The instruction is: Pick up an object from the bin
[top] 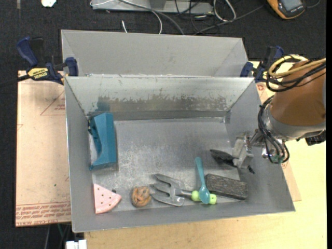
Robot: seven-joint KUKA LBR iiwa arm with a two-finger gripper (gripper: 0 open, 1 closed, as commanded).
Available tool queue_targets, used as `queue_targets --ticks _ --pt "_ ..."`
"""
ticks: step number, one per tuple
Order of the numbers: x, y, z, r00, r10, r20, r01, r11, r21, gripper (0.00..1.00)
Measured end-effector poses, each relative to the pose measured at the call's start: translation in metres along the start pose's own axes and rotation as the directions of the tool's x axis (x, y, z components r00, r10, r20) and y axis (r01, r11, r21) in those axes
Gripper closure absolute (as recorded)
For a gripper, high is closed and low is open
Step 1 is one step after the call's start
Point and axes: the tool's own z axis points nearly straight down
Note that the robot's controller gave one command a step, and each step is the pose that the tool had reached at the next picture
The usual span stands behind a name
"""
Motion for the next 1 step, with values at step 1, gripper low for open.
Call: queue_targets --ticks 1 --pt "-0.0055 -0.0052 -0.0506 0.999 -0.048 -0.006 0.048 0.999 0.000 1.00"
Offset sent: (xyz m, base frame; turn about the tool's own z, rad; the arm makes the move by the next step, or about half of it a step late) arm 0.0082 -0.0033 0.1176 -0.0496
